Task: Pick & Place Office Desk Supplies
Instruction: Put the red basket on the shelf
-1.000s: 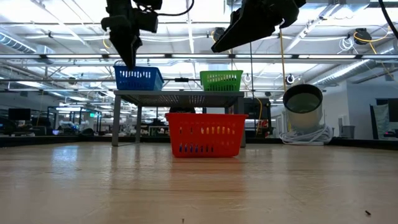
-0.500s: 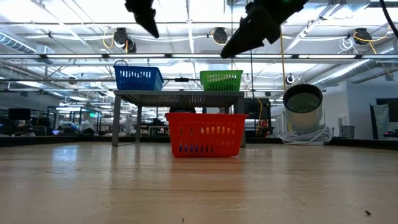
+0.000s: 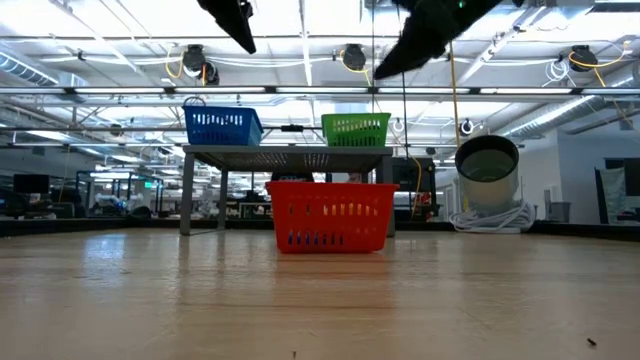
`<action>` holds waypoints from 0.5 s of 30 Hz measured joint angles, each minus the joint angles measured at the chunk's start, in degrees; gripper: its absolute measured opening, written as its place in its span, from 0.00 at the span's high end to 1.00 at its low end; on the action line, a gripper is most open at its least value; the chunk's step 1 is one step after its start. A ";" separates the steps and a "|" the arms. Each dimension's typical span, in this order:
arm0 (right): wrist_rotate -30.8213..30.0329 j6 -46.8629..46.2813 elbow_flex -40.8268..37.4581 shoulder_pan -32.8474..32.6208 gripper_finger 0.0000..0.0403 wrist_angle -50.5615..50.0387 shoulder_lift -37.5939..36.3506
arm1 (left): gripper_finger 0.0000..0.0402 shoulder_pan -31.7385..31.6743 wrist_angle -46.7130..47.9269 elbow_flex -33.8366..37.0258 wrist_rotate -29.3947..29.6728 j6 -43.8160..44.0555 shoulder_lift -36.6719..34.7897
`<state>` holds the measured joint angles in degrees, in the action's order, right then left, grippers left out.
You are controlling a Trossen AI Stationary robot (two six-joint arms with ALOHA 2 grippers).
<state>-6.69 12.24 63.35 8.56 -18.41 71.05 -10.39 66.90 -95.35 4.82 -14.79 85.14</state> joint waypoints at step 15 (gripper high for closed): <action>8.76 4.47 -0.05 6.60 0.51 1.13 5.92 | 0.58 0.78 3.60 0.00 5.83 -1.19 0.00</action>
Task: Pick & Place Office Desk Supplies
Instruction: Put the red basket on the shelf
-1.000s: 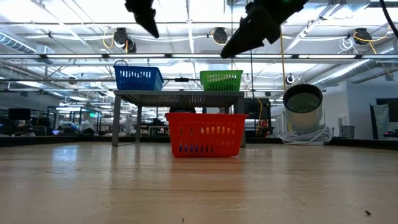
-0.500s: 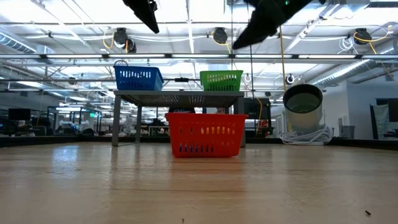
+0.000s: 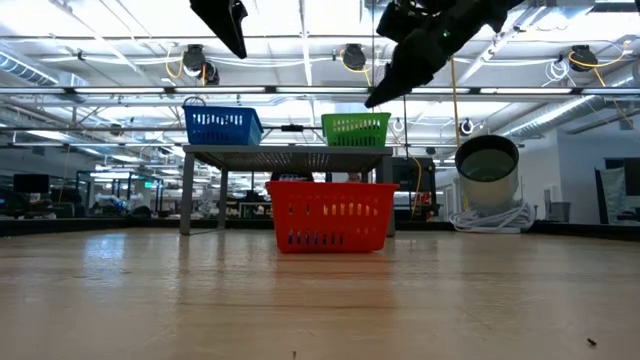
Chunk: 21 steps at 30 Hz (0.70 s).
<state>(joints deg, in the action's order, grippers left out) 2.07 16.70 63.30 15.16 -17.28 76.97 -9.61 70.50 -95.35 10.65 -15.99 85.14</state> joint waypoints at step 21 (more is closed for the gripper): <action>8.58 -7.04 0.05 -13.20 0.51 0.73 0.18 | 0.58 0.98 3.34 0.02 -0.54 5.51 0.00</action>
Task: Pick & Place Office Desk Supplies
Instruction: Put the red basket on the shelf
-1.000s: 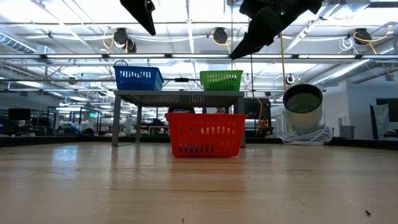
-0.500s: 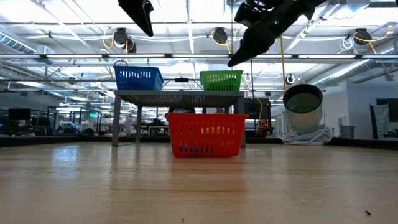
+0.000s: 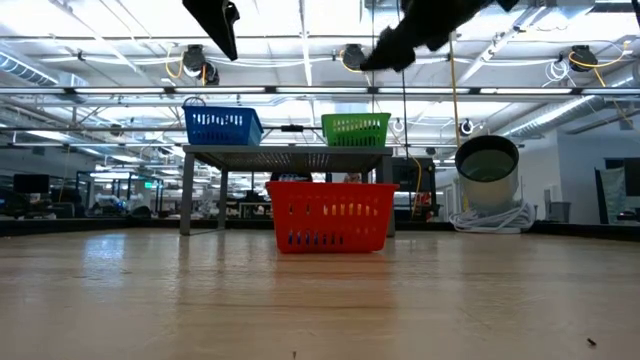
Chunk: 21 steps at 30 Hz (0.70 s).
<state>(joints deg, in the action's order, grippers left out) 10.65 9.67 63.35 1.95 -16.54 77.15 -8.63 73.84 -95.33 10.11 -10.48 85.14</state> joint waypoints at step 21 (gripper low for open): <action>-4.24 -8.65 0.12 -12.63 0.51 16.04 19.89 | 0.58 3.76 6.11 0.02 1.53 5.55 0.02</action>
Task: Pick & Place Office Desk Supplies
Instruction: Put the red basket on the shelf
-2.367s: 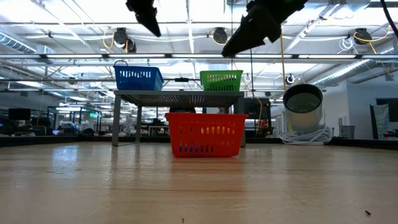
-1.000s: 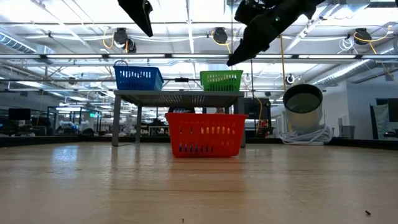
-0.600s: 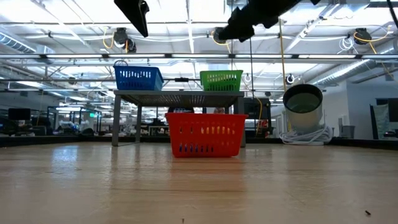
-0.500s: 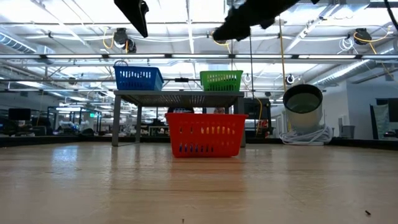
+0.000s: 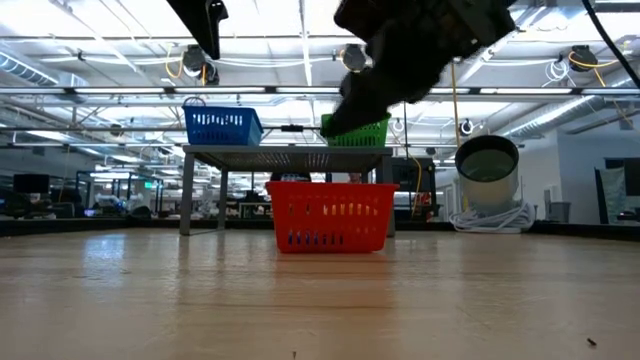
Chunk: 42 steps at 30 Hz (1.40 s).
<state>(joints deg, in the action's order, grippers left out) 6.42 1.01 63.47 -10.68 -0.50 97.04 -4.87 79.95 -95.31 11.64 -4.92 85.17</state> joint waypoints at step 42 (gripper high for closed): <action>-6.45 -4.22 -0.14 -2.16 0.51 -0.18 5.46 | 0.58 0.16 1.40 0.00 -0.07 1.96 0.00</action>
<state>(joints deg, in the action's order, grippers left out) -0.04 -3.20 63.33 -12.84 -0.68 102.50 -4.71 81.35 -95.31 11.57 -2.96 85.17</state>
